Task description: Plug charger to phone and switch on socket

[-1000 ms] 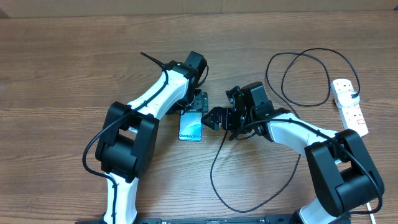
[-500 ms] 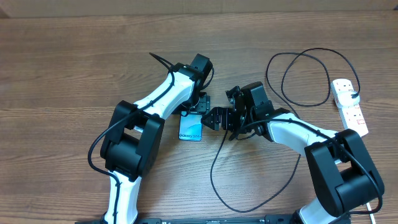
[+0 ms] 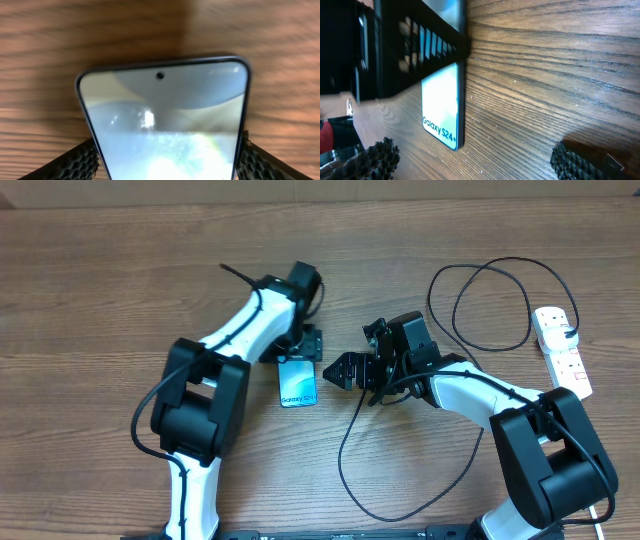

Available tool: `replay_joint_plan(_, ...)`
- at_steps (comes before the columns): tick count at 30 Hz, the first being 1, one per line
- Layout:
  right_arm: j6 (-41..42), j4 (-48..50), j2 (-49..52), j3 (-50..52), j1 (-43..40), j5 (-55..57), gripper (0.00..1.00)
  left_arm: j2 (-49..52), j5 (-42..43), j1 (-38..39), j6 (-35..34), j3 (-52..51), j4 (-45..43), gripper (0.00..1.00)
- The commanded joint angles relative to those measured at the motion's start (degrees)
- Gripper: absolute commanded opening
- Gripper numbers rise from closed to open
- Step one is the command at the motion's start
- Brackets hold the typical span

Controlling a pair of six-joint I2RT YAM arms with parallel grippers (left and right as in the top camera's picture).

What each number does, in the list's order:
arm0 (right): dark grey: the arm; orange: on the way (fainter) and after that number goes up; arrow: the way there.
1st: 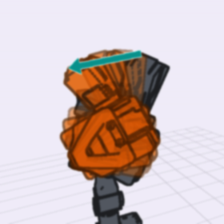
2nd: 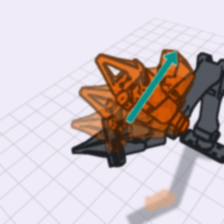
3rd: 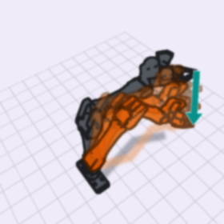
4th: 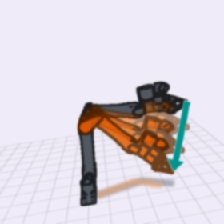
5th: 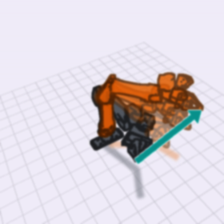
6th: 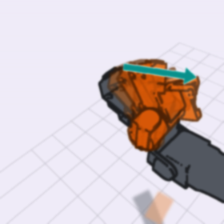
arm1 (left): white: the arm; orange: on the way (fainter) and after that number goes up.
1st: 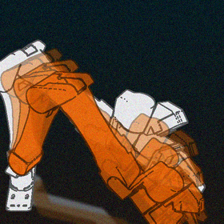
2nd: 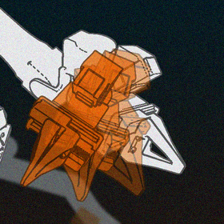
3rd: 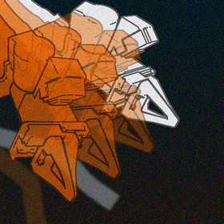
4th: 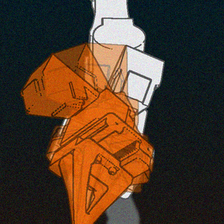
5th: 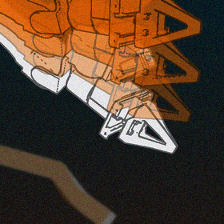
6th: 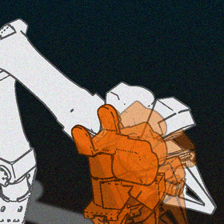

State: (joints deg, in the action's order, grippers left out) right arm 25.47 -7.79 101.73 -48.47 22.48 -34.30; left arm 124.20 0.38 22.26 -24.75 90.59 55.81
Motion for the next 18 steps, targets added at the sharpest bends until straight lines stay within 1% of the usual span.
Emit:
replay_joint_plan(1, -0.31, -0.20, -1.22, 0.09, -0.26, 0.09, 1.00, 2.03, 1.14, -1.51, 2.29, -0.04, 0.35, 0.82)
replay_joint_plan(5, -0.31, -0.17, -1.22, 0.09, -0.26, 0.09, 1.00, 2.03, 1.14, -1.16, 2.27, -0.04, 0.50, 0.85)
replay_joint_plan(7, -0.31, -0.17, -1.22, 0.09, -0.26, 0.09, 1.00, 2.03, 1.16, -0.68, 2.25, -0.04, 0.50, 0.89)
replay_joint_plan(8, -0.31, -0.17, -1.22, 0.09, -0.26, 0.09, 1.00, 2.03, 1.16, -0.46, 2.23, -0.04, 0.50, 0.92)
replay_joint_plan(9, -0.31, -0.20, -1.22, 0.09, -0.26, 0.11, 1.00, 2.03, 1.16, -0.20, 2.23, -0.04, 0.52, 0.98)
replay_joint_plan(10, -0.31, -0.17, -1.22, 0.09, -0.26, 0.11, 1.00, 2.03, 1.16, -0.07, 2.25, -0.04, 0.52, 1.00)
replay_joint_plan(13, -0.31, -0.20, -1.22, 0.09, -0.26, 0.11, 1.00, 2.03, 1.18, 0.28, 2.21, -0.04, 0.98, 1.00)
replay_joint_plan(15, -0.31, -0.22, -1.22, 0.09, -0.26, 0.11, 1.00, 2.03, 1.16, 0.28, 1.49, -0.04, 1.75, 0.96)
replay_joint_plan(18, -0.31, -0.22, -1.22, 0.09, -0.26, 0.11, 1.00, 2.03, 1.14, 0.26, 0.70, -0.04, 2.43, 0.95)
